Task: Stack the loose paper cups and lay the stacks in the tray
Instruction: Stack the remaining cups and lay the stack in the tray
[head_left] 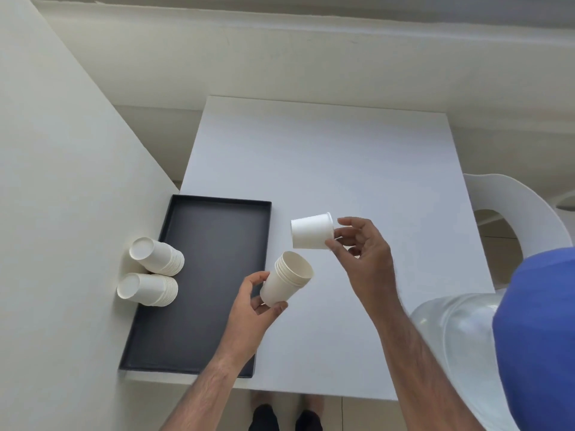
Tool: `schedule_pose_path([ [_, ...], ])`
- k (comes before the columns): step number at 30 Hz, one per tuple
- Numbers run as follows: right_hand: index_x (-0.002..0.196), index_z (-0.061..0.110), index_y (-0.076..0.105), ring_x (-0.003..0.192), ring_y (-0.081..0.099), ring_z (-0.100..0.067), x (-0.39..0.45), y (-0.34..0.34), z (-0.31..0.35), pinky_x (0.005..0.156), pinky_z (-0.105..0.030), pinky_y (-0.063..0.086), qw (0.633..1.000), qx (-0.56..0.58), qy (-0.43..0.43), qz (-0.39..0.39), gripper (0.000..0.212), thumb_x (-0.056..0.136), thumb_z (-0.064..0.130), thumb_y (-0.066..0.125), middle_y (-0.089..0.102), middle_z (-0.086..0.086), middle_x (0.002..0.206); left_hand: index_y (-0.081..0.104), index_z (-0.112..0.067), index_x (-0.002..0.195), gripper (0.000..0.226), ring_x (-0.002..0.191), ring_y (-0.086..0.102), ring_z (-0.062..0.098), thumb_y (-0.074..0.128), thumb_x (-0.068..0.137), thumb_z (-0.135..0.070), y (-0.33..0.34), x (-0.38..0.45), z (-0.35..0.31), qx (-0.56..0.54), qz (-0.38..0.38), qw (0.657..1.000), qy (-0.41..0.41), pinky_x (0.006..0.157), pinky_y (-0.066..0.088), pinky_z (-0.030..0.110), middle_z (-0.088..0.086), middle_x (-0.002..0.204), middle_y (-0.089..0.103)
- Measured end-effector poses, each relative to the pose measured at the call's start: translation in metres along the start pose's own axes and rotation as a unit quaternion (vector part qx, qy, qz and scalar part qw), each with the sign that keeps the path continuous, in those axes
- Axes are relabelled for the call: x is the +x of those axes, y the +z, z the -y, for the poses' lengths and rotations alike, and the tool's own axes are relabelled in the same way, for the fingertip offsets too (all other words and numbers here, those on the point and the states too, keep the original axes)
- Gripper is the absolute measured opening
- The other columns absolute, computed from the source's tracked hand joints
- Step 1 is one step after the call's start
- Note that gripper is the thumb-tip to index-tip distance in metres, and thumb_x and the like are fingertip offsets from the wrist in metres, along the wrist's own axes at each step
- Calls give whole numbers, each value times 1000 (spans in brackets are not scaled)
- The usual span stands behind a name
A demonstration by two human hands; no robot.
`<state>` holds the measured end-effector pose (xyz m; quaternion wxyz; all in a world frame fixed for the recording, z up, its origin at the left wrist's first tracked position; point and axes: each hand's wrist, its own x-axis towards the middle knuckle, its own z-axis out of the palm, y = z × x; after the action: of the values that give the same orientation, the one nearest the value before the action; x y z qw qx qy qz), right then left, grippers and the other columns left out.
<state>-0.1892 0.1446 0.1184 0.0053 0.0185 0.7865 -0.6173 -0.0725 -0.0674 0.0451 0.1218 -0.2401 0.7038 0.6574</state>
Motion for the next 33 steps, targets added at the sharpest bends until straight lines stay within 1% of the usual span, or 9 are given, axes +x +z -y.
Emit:
schedule_pose_path([
  [4, 104, 40, 74, 79, 69, -11, -19, -16, 14, 66, -31, 51, 995, -84, -18, 46, 23, 90, 22, 80, 76, 19, 95, 55, -49, 135, 63, 115, 77, 11, 90, 88, -25, -3, -11, -8, 1, -1, 1000, 22, 96, 55, 27, -9, 128, 77],
  [8, 102, 47, 74, 73, 58, -28, -40, -29, 17, 59, -26, 44, 983, -161, -19, 84, 18, 92, 31, 77, 75, 21, 98, 55, -53, 135, 64, 114, 76, 9, 90, 86, -29, -6, -24, -14, 21, 7, 999, 45, 90, 56, 21, -8, 125, 77],
  [12, 101, 40, 80, 85, 67, -27, -65, -37, 21, 75, -42, 53, 983, -107, 24, 144, 20, 93, 23, 78, 78, 17, 97, 58, -50, 136, 64, 111, 77, 9, 90, 85, -30, -6, -41, -19, 36, 24, 997, 59, 90, 57, 25, -9, 118, 80],
  [15, 102, 32, 84, 90, 72, -17, -84, -37, 23, 85, -37, 56, 984, -46, 51, 162, 20, 93, 15, 79, 80, 11, 96, 59, -52, 134, 63, 110, 77, 8, 90, 84, -30, -7, -54, -20, 45, 26, 996, 66, 90, 57, 26, -7, 117, 80],
  [20, 101, 27, 85, 86, 73, -13, -103, -29, 24, 78, -22, 54, 986, -11, 51, 161, 19, 91, 12, 80, 81, 8, 93, 59, -55, 134, 62, 115, 75, 7, 89, 86, -30, -19, -73, -16, 65, 27, 994, 83, 90, 61, 22, -10, 122, 76],
  [24, 107, 31, 84, 85, 73, -15, -117, -13, 19, 79, -36, 58, 984, -15, 74, 163, 23, 95, 14, 77, 81, 12, 101, 59, -57, 133, 58, 112, 73, 2, 89, 87, -38, -36, -89, -12, 87, 3, 993, 82, 90, 59, 22, -14, 121, 75],
  [27, 116, 47, 77, 73, 65, 1, -126, 0, 18, 62, -17, 50, 976, -23, 56, 208, 33, 98, 20, 74, 77, 19, 107, 58, -57, 133, 58, 110, 71, -2, 88, 83, -52, -51, -101, -6, 91, -32, 993, 63, 86, 58, 23, -19, 117, 76],
  [30, 127, 47, 72, 97, 68, -6, -134, 18, 18, 76, -23, 56, 966, -13, 39, 255, 38, 99, 21, 72, 71, 18, 120, 63, -54, 130, 55, 111, 74, 2, 87, 81, -52, -67, -113, 3, 54, -62, 995, 53, 78, 61, 23, -19, 115, 79],
  [33, 134, 47, 68, 99, 64, -10, -140, 38, 16, 84, -33, 57, 958, -7, 32, 285, 41, 101, 23, 70, 67, 9, 117, 71, -43, 126, 47, 108, 79, 19, 90, 83, -40, -79, -123, 15, -25, -79, 995, 47, 87, 67, 38, -8, 121, 79],
])
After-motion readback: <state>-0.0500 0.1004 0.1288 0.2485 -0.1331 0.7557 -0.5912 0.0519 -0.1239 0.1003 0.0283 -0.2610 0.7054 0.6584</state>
